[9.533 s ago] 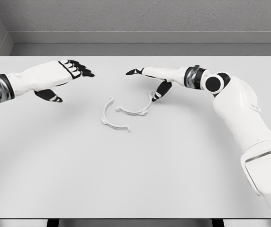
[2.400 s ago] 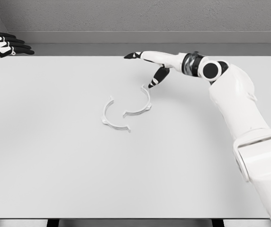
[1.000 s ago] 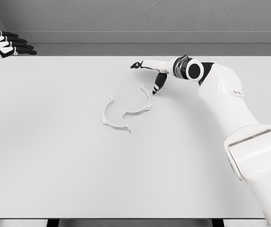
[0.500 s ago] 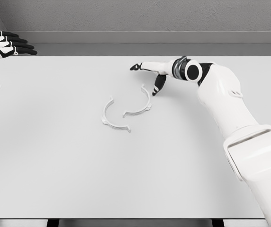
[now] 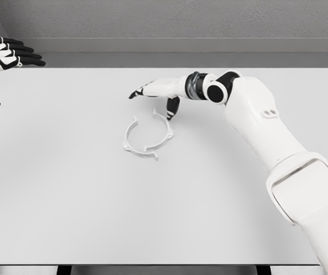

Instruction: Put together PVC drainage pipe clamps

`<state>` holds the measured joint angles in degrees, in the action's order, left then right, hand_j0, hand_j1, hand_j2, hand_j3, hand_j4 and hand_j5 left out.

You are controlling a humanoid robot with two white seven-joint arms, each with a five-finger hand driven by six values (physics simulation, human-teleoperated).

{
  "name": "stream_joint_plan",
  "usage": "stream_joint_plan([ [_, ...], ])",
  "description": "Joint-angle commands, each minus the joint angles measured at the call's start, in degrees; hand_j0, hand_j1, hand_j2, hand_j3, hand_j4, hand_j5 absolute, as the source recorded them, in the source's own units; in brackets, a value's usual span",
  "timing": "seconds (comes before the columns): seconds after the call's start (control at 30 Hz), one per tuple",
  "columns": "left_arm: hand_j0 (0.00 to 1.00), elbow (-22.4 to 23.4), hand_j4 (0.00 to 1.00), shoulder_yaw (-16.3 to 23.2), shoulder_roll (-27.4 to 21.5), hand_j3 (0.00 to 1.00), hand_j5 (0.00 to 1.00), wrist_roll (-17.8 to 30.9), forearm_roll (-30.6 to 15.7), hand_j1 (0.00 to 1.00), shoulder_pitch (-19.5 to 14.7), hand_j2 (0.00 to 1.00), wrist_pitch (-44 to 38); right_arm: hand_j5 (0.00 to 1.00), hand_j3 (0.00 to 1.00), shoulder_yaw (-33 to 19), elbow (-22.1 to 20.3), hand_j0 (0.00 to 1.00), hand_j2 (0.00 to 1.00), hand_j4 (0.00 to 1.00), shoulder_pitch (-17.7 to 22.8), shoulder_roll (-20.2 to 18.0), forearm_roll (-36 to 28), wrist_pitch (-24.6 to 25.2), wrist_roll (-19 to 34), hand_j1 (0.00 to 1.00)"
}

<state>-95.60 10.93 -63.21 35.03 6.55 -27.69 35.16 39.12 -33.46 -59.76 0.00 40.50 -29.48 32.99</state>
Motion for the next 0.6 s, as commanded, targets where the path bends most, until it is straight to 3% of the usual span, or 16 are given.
stream_joint_plan([
  [0.0,1.0,-0.02,1.0,0.05,0.01,1.0,1.0,-0.03,-0.31,1.0,0.0,1.0,-0.16,1.0,1.0,-0.1,-0.47,1.0,1.0,1.0,0.0,0.0,-0.43,0.21,-0.03,1.0],
  [0.03,1.0,-0.02,1.0,0.05,0.1,1.0,1.0,-0.03,-0.31,1.0,0.0,1.0,-0.16,1.0,1.0,-1.15,0.15,1.0,1.0,1.0,-0.53,0.0,-0.51,0.65,-0.03,1.0],
  [0.07,1.0,-0.02,1.0,0.05,0.1,1.0,1.0,-0.03,-0.31,1.0,0.0,1.0,-0.16,1.0,1.0,-5.37,0.23,1.0,1.0,1.0,-0.97,0.0,-0.25,1.44,0.06,1.0],
  [0.17,1.0,-0.02,1.0,0.05,0.28,1.0,1.0,-0.03,-0.31,1.0,0.0,1.0,-0.16,1.0,1.0,-6.6,-0.21,1.0,1.0,1.0,-2.2,0.0,-0.07,1.27,0.67,1.0],
  [0.23,1.0,0.06,1.0,0.23,1.59,1.0,1.0,-0.03,-0.23,1.0,0.0,1.0,-0.16,1.0,1.0,-5.47,-0.47,1.0,1.0,1.0,-2.11,0.0,-0.16,-1.54,1.81,1.0],
  [0.27,1.0,0.06,1.0,0.23,1.24,1.0,1.0,-0.03,-0.23,1.0,0.0,1.0,-0.16,1.0,1.0,-5.2,-0.64,1.0,1.0,1.0,-1.76,0.0,-0.25,-5.49,2.01,1.0],
  [0.33,1.0,0.24,1.0,0.23,1.15,1.0,1.0,-0.03,-0.23,1.0,0.0,1.0,-0.16,1.0,1.0,-2.83,-2.92,1.0,1.0,1.0,-1.41,0.0,-0.43,-5.52,2.01,1.0],
  [0.4,1.0,0.06,1.0,-0.21,0.98,1.0,1.0,-0.03,-0.23,1.0,-0.18,1.0,-0.16,1.0,1.0,1.92,-8.99,1.0,1.0,1.0,0.7,0.0,-0.43,-5.52,2.01,1.0],
  [0.57,1.0,-0.11,1.0,0.05,1.33,1.0,1.0,-0.03,-0.49,1.0,1.14,1.0,-0.16,1.0,1.0,4.73,-9.17,1.0,1.0,1.0,2.55,0.0,-0.43,-5.52,2.01,1.0],
])
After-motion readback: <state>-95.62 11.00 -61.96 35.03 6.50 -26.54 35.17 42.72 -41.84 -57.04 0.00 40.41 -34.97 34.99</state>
